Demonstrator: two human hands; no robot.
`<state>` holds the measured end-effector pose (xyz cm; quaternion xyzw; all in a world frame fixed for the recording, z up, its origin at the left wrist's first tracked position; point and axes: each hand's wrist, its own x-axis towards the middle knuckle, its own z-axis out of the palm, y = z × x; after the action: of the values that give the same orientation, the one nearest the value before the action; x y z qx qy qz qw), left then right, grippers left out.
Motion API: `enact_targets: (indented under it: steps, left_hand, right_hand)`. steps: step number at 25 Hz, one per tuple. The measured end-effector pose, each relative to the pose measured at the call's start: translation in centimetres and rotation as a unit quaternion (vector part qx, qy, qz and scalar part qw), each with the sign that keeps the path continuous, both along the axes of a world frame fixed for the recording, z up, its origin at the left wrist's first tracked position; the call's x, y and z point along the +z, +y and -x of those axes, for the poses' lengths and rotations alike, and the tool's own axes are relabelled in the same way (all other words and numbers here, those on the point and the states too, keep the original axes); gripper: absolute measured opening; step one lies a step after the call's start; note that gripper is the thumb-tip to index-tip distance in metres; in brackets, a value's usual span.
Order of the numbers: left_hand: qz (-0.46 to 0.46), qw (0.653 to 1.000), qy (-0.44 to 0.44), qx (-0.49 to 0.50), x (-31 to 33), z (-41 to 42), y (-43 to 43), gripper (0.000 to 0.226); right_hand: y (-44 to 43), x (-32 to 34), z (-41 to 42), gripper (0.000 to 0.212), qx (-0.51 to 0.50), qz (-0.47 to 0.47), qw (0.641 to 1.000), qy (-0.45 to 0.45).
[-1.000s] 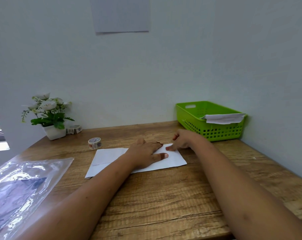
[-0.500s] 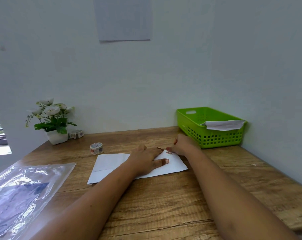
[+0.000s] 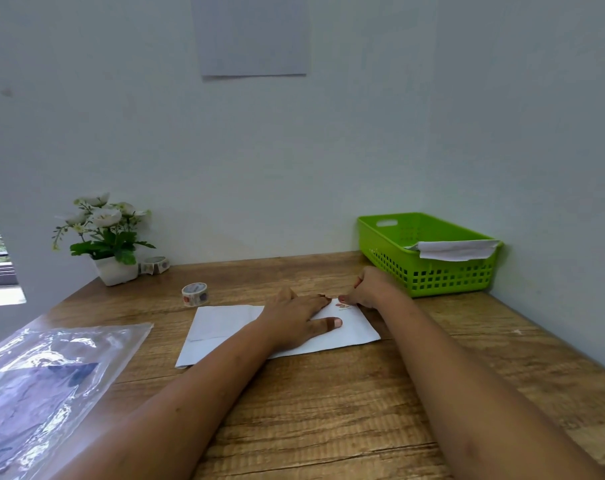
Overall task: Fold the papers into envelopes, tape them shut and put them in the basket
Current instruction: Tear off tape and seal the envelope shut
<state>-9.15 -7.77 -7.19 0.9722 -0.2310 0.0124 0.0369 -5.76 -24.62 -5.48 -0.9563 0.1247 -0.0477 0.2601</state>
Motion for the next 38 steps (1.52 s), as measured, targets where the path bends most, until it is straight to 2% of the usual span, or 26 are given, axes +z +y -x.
enact_targets:
  steps: [4,6,8,10,13,18,21,24,26,28,30,33,35,38]
  left_hand:
    - [0.013,1.000,0.000,0.003,-0.2,0.0,0.0,0.066]
    - [0.021,1.000,-0.005,0.006,-0.3,0.0,0.0,0.065]
    - [0.040,0.999,-0.001,0.009,-0.3,-0.1,0.1,0.065]
    - [0.045,0.999,0.003,0.010,-0.6,-0.2,0.2,0.066]
    - [0.043,0.999,0.007,0.009,-0.4,-0.3,0.1,0.067]
    - [0.047,0.999,-0.001,0.009,-0.3,0.0,0.1,0.065]
    - [0.059,0.998,0.000,-0.003,-0.1,0.4,0.0,0.063]
    - [0.147,0.988,0.042,0.028,1.6,0.7,1.6,0.062]
    - [0.078,0.993,0.046,0.077,2.5,0.3,4.2,0.071]
    - [-0.003,0.990,0.074,0.119,2.8,-0.4,6.8,0.087]
    - [-0.011,0.986,0.098,0.135,2.5,-0.7,7.8,0.093]
    - [0.034,0.990,0.054,0.129,2.2,-0.7,6.8,0.079]
    - [0.052,0.989,0.046,0.127,2.2,-0.5,6.0,0.075]
    - [0.099,0.983,0.061,0.140,2.3,-0.3,5.9,0.073]
  right_hand:
    - [0.0,-0.1,0.5,0.045,-0.009,0.026,0.999,-0.032]
    - [-0.2,0.0,0.5,0.045,0.014,-0.003,0.999,-0.036]
    - [-0.5,0.3,0.6,0.051,0.038,-0.023,0.999,-0.022]
    - [-0.4,0.3,1.0,0.060,0.043,0.001,0.999,0.000]
    - [0.1,0.2,1.0,0.062,0.014,0.032,0.999,0.007]
    - [0.6,0.5,1.4,0.048,-0.011,0.080,0.996,-0.024]
    - [0.6,0.4,1.6,0.038,0.010,0.091,0.994,-0.051]
    - [-0.5,1.1,1.4,0.025,0.028,0.069,0.996,-0.059]
    - [-1.1,1.5,1.2,0.022,0.039,0.030,0.999,-0.010]
    - [-0.9,2.2,1.7,0.031,0.051,-0.062,0.996,0.046]
    - [-0.2,2.8,2.5,0.037,0.071,-0.122,0.985,0.098]
    - [0.3,3.1,3.0,0.043,0.118,-0.103,0.977,0.148]
    - [0.1,3.2,3.0,0.049,0.119,-0.140,0.972,0.149]
    - [0.0,3.1,3.0,0.037,0.118,-0.264,0.953,0.091]
